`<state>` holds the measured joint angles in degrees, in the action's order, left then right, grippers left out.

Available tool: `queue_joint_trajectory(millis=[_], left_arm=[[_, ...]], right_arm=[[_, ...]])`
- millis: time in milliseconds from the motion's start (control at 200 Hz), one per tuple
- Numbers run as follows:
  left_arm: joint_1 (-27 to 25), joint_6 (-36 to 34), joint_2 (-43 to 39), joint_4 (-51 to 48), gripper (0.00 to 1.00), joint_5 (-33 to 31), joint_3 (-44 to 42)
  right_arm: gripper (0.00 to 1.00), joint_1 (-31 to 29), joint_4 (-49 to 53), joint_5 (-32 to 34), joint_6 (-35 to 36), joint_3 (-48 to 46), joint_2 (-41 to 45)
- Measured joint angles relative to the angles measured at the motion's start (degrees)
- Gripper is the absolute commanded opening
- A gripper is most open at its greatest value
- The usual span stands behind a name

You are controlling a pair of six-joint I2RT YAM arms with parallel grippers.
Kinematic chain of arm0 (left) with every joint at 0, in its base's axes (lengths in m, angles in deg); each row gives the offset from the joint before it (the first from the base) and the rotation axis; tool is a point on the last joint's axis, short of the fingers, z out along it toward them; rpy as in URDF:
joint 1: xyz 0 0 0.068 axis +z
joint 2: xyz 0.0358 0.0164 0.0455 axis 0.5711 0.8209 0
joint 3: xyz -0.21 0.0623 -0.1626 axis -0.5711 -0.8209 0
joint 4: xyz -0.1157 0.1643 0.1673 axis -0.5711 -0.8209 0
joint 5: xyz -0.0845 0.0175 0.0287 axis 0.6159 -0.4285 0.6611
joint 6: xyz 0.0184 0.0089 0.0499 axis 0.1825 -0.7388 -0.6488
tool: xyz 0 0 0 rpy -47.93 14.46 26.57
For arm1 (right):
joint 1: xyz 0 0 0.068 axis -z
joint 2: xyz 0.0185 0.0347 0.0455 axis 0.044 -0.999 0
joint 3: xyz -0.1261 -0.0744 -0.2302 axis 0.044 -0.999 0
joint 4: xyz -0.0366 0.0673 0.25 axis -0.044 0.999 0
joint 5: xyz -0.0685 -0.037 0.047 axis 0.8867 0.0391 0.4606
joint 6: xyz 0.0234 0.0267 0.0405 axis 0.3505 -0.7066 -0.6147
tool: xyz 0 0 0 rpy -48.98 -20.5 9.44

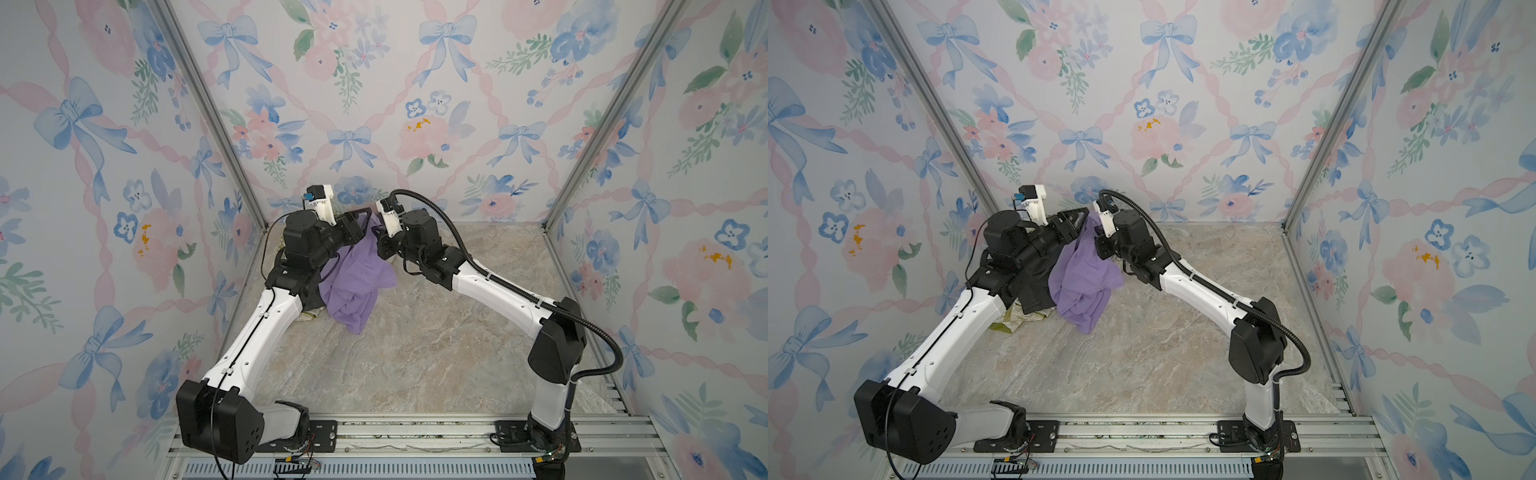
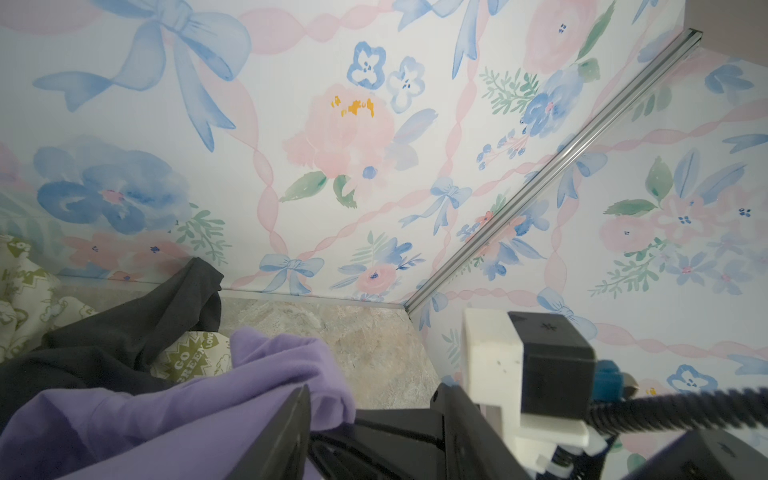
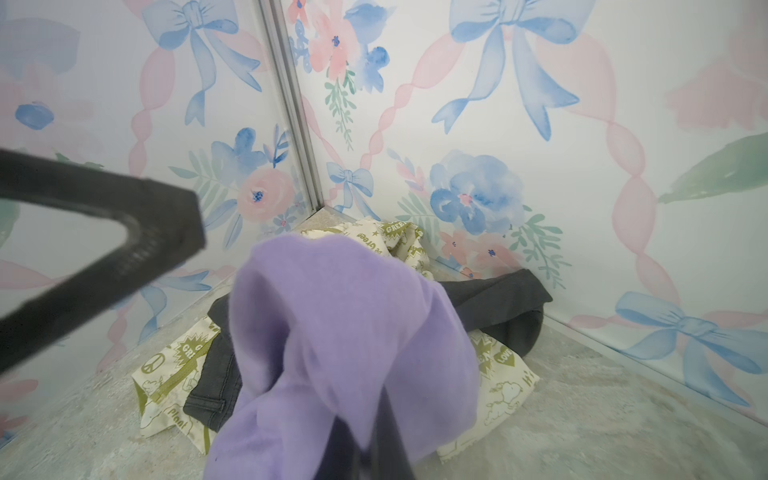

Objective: Pick out a specific cloth from the pile
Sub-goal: 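Close the right gripper on the purple cloth and open the left gripper, then carry the purple cloth with the right gripper away from the pile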

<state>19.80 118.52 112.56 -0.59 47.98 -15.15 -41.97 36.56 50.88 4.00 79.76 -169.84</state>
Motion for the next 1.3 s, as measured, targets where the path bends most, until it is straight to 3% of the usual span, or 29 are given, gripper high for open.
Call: queue_joint_trajectory(millis=[120, 520, 740, 1045, 1300], left_arm=[[0.0, -0.8, 0.0, 0.3, 0.79, -0.9, 1.5], [0.0, -3.5, -0.4, 0.2, 0.93, -3.3, 1.6], [0.0, -4.6, -1.5, 0.2, 0.98, -4.6, 1.6], [0.0, -6.1, -1.6, 0.2, 0.98, -5.6, 1.3], [0.0, -6.6, -1.6, 0.2, 0.98, -6.3, 1.3]], right_arm=[[0.0, 1.4, 2.2, 3.1, 1.5, 5.4, 0.2], [0.0, 6.8, 3.9, 10.4, 7.1, 16.1, 5.3], [0.0, 13.4, 4.2, 11.6, 9.2, 20.9, 6.8], [0.0, 26.8, 4.5, 12.3, 9.6, 20.3, 9.9], [0.0, 37.5, 4.7, 11.1, 5.9, 12.2, 12.6]])
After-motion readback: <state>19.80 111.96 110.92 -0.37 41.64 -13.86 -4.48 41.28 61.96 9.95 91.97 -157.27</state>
